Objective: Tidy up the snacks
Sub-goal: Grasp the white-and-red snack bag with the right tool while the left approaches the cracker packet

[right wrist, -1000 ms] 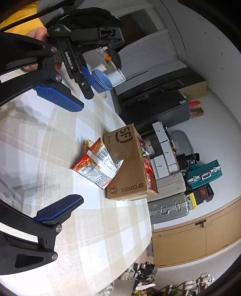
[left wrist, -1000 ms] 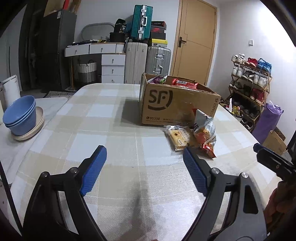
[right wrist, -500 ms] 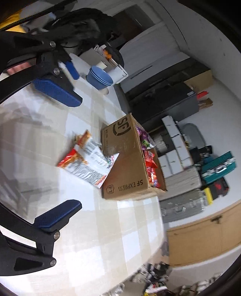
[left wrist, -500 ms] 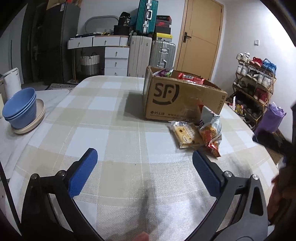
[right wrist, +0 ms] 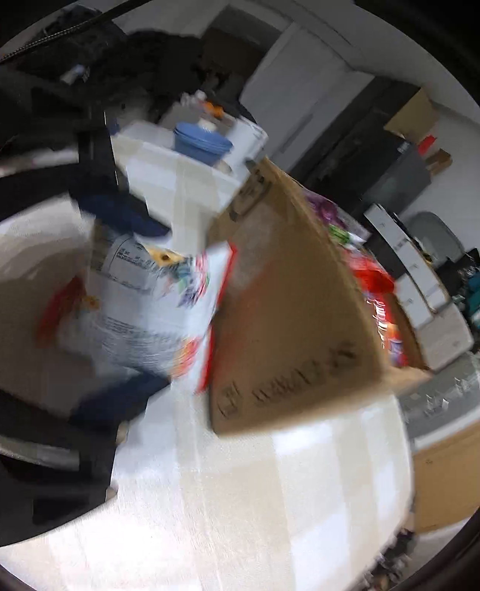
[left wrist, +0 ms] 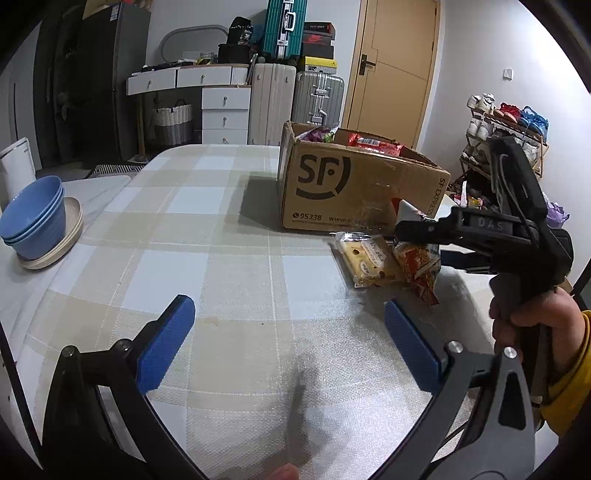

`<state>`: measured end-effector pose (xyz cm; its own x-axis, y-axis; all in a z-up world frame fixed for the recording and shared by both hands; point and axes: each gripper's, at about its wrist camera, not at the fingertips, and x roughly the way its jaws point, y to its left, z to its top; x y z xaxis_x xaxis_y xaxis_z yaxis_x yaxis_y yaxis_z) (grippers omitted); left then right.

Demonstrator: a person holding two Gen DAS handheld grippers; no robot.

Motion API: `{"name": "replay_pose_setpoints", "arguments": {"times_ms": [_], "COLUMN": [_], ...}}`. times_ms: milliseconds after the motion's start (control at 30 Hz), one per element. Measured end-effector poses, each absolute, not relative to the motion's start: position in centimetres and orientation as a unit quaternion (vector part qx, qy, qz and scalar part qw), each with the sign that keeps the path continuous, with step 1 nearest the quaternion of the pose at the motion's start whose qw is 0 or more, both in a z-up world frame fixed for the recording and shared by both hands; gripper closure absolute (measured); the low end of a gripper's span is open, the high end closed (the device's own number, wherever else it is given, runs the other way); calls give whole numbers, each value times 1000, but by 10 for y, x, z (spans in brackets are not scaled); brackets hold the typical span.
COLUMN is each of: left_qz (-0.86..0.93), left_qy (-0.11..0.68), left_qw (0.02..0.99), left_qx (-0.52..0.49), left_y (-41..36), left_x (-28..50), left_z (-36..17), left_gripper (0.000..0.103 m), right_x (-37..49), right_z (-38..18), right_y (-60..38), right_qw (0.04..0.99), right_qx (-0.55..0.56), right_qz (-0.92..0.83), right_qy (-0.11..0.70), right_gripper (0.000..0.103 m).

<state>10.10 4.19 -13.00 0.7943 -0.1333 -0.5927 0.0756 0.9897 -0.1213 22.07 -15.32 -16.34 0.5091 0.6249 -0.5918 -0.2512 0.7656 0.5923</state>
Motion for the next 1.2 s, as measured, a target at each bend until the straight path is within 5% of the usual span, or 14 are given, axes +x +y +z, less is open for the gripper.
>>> {"name": "replay_pose_setpoints", "arguments": {"times_ms": [233,1200], "left_qz": [-57,7], "left_qy": [331,366], "left_qw": [940,931], "left_qx": [-54,6], "left_y": [44,28], "left_x": [110,125], "left_z": [-137,-151], "left_gripper": [1,1], "right_x": [212,133], "right_z": [-172,-145], "right_y": [-170,-264], "right_qw": [837,898], "right_qx": [259,249], "right_qz": [285,254], "right_qy": [389,257], "right_gripper": [50,51]}}
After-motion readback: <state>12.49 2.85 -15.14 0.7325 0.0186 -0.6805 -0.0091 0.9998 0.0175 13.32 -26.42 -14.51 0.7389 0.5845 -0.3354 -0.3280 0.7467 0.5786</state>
